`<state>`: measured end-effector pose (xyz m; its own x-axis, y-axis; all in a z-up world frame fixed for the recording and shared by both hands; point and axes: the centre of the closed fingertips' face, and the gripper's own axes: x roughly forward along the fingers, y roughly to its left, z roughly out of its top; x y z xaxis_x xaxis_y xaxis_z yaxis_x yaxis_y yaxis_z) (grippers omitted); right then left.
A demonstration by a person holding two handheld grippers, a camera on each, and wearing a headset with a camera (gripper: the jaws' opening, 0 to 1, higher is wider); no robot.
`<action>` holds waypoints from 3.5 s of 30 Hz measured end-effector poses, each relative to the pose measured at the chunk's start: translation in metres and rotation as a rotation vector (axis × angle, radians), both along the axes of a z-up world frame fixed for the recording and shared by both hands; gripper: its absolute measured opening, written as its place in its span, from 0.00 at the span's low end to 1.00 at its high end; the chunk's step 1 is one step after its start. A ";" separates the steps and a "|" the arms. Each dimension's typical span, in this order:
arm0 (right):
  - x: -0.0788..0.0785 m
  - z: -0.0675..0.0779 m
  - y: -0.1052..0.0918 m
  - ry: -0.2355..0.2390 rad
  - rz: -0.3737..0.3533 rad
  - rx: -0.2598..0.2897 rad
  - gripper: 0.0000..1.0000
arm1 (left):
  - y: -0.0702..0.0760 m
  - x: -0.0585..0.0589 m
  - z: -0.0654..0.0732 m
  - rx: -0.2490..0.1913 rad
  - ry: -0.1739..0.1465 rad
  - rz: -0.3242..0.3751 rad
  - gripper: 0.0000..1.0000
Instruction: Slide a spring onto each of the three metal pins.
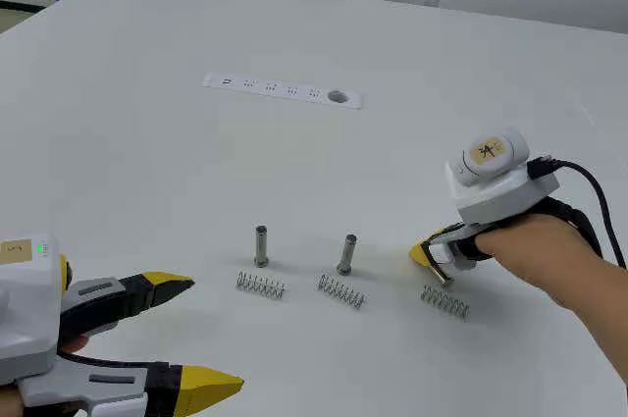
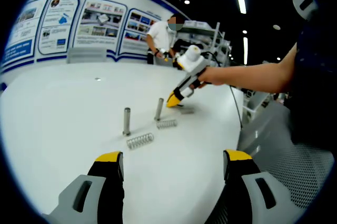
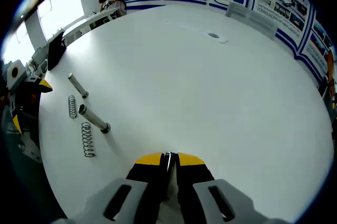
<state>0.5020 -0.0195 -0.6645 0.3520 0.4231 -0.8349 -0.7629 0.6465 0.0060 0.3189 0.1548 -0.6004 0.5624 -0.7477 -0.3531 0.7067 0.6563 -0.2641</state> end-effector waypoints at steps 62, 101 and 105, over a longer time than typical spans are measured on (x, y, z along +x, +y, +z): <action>-0.051 0.048 -0.027 -0.138 -0.035 0.104 0.09 | 0.001 -0.001 -0.001 0.033 -0.011 -0.006 0.77; -0.077 0.010 -0.043 -0.074 0.233 -0.004 0.15 | 0.009 -0.001 -0.003 0.057 -0.002 0.025 0.77; -0.076 0.006 -0.041 -0.061 0.261 -0.009 0.15 | 0.011 0.001 -0.003 0.055 -0.002 0.041 0.77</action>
